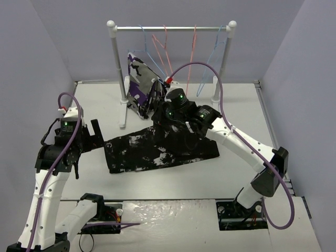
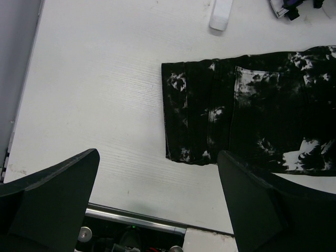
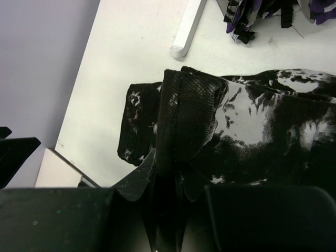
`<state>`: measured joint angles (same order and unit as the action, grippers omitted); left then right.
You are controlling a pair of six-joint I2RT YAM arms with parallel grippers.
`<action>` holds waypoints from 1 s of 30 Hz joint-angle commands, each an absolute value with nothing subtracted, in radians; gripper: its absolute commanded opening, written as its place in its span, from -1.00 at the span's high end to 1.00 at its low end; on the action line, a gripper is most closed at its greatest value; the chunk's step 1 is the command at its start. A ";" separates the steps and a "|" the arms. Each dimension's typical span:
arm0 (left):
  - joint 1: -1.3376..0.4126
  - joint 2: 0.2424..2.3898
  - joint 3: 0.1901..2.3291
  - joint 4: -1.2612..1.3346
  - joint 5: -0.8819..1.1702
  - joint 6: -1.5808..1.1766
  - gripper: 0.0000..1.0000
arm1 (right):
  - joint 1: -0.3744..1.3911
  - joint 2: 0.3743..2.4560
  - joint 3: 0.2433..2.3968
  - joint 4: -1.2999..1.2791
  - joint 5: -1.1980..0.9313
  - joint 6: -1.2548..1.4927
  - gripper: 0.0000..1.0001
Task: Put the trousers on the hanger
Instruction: Fold the trousers at the center of the board.
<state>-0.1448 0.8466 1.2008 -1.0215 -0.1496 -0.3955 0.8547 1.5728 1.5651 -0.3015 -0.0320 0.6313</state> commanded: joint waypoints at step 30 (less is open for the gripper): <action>-0.148 0.774 1.082 -0.940 -0.130 -0.502 -0.89 | 1.000 1.880 1.685 -0.015 -0.075 0.662 0.99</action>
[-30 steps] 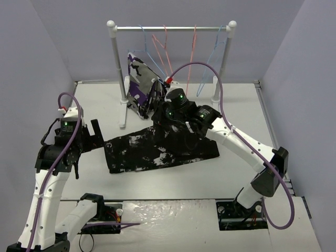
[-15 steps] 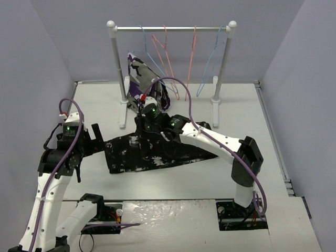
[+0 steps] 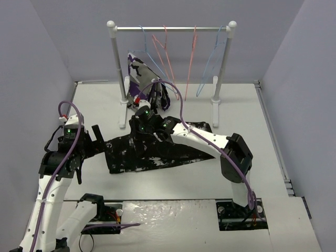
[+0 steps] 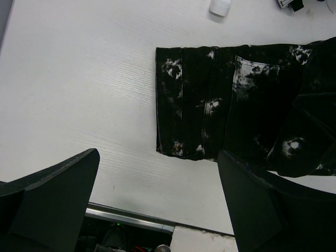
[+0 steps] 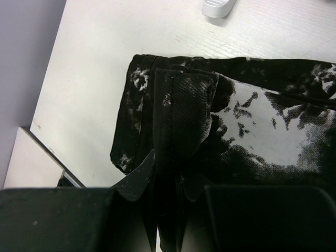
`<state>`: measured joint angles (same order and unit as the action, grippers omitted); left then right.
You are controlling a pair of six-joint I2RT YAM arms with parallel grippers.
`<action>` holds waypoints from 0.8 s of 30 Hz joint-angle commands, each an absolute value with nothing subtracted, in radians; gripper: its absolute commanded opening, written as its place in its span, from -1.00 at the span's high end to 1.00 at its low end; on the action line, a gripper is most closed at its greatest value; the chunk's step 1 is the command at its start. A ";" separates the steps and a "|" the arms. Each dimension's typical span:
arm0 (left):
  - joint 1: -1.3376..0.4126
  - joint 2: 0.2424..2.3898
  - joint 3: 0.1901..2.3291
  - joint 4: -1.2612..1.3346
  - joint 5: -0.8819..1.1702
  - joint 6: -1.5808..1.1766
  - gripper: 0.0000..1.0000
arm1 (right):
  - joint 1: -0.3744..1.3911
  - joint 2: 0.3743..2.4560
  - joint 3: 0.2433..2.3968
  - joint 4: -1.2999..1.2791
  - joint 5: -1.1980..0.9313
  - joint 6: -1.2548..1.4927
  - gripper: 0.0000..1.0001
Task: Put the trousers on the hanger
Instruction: Fold the trousers at the center of the board.
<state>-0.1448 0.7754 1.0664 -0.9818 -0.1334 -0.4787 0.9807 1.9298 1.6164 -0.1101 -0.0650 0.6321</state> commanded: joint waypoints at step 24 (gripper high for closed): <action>-0.149 0.764 1.086 -0.965 -0.114 -0.508 -0.89 | 1.066 1.999 1.749 -0.054 -0.029 0.698 0.77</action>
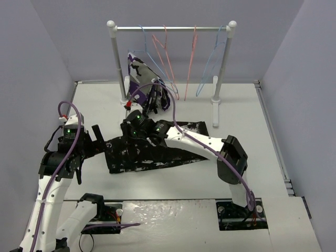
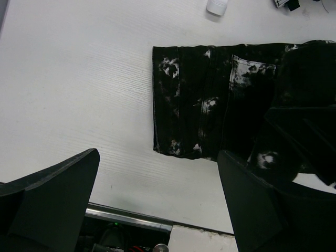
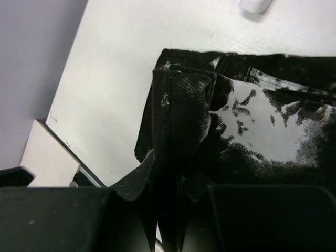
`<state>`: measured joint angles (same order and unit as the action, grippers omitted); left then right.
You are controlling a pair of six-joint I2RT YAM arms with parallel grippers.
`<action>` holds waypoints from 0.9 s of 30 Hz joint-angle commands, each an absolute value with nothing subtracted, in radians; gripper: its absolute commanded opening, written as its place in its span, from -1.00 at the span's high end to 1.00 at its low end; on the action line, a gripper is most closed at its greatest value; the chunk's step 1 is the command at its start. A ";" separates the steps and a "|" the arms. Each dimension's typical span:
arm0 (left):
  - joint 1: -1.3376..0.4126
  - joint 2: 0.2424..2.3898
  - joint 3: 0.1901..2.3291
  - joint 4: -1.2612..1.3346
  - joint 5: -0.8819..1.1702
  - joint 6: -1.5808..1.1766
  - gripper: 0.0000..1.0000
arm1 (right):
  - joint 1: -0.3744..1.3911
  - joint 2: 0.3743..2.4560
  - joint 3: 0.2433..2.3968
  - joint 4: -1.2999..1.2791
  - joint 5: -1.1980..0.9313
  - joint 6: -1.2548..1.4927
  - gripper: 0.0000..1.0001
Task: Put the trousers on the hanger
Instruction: Fold the trousers at the center of the board.
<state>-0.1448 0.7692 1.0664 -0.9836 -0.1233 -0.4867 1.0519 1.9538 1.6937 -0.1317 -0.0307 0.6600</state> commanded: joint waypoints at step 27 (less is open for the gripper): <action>-0.160 0.853 1.053 -0.668 0.178 -0.696 -0.86 | 0.787 1.575 1.330 -0.106 -0.022 0.569 -0.38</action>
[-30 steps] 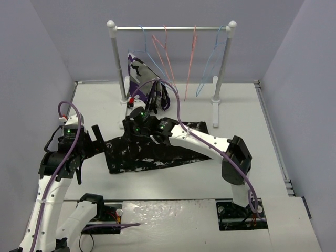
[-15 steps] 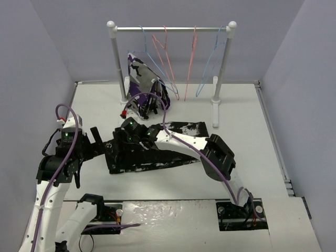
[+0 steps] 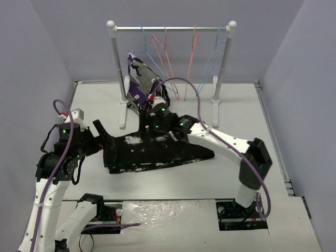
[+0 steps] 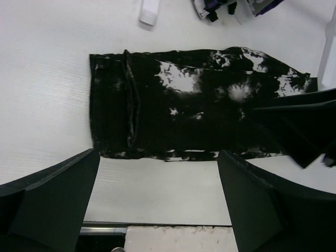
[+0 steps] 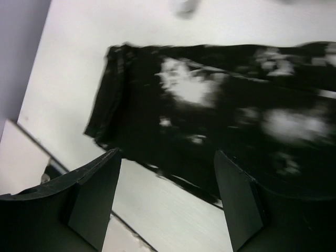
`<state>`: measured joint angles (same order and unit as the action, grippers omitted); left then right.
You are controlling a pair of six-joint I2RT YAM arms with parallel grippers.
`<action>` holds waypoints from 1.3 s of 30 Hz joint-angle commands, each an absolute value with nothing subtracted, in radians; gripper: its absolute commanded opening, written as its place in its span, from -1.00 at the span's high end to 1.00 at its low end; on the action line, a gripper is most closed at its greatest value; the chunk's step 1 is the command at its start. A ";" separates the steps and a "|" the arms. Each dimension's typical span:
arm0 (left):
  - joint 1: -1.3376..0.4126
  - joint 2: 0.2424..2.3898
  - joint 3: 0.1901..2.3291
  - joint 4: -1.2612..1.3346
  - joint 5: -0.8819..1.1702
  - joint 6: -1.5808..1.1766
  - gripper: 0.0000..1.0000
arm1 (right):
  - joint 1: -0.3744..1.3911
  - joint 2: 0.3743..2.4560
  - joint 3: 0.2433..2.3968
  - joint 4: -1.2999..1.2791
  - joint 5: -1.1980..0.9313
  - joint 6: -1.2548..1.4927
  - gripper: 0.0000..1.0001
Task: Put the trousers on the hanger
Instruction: Fold the trousers at the center of the board.
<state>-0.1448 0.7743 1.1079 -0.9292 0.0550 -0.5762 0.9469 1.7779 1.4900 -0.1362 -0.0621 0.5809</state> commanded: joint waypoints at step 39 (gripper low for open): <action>-0.125 1.037 0.789 -0.327 0.057 -0.790 0.12 | 0.221 1.320 0.782 0.173 -0.544 0.619 0.42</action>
